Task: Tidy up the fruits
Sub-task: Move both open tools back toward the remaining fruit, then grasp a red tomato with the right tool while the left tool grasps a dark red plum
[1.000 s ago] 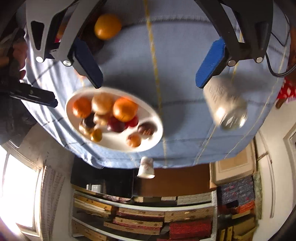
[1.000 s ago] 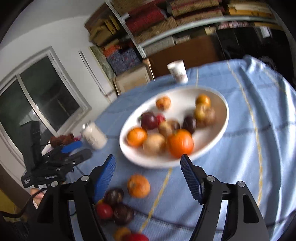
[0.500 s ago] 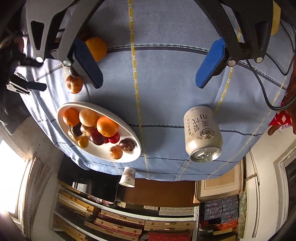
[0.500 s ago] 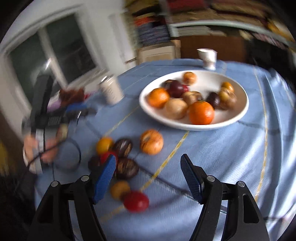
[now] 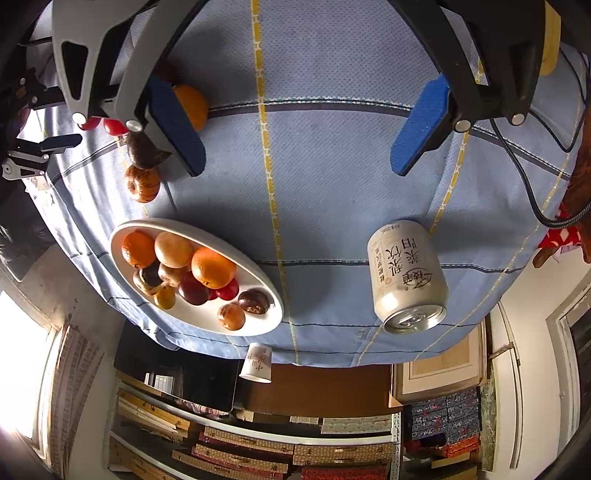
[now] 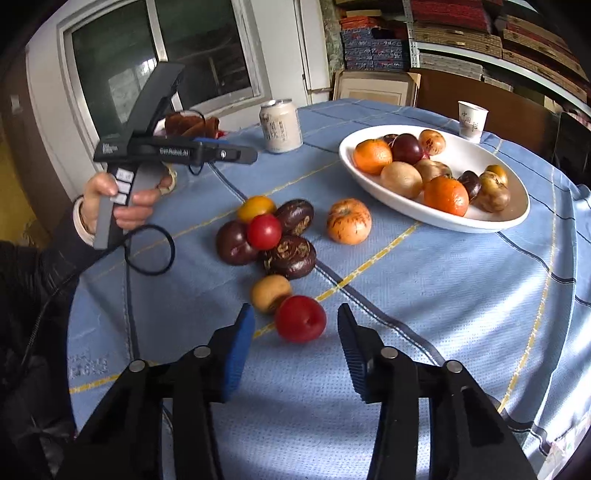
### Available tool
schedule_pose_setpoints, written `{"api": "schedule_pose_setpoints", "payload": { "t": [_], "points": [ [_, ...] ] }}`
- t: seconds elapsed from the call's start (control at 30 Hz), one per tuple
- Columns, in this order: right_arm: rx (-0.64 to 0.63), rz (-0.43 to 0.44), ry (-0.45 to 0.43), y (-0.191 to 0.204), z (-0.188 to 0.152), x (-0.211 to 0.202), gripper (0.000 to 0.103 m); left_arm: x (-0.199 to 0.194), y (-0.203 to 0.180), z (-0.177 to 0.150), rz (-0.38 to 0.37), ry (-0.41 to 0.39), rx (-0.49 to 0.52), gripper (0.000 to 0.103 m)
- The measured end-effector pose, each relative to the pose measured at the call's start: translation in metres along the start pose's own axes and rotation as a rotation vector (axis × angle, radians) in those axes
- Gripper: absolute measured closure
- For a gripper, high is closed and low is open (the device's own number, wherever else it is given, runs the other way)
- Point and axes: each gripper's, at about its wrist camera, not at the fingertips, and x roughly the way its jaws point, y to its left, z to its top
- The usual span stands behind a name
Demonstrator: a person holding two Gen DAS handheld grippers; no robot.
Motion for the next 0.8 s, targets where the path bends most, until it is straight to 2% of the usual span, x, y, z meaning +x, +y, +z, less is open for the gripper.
{"api": "schedule_pose_setpoints", "payload": {
  "t": [0.37, 0.43, 0.53, 0.6, 0.7, 0.8],
  "points": [
    [-0.008, -0.026, 0.030, 0.004, 0.000, 0.011, 0.058, 0.000, 0.000, -0.003, 0.007, 0.002, 0.009, 0.004],
    [-0.006, -0.026, 0.040, 0.003, 0.000, 0.014, 0.067, 0.001, 0.000, -0.003, 0.009, 0.002, 0.009, 0.004],
    [-0.009, -0.030, 0.043, 0.004, 0.000, 0.015, 0.071, 0.001, 0.000, -0.003, 0.009, 0.000, 0.009, 0.004],
    [-0.009, -0.031, 0.032, 0.004, 0.000, 0.012, 0.071, 0.001, 0.000, -0.003, 0.004, 0.001, 0.011, 0.004],
    [0.037, -0.021, -0.040, -0.006, 0.003, -0.002, 0.071, -0.001, -0.003, -0.004, -0.035, 0.005, 0.028, 0.004],
    [0.112, -0.022, -0.120, -0.021, 0.005, -0.017, 0.071, -0.007, -0.013, -0.009, -0.087, -0.008, 0.086, 0.005]
  ]
}}
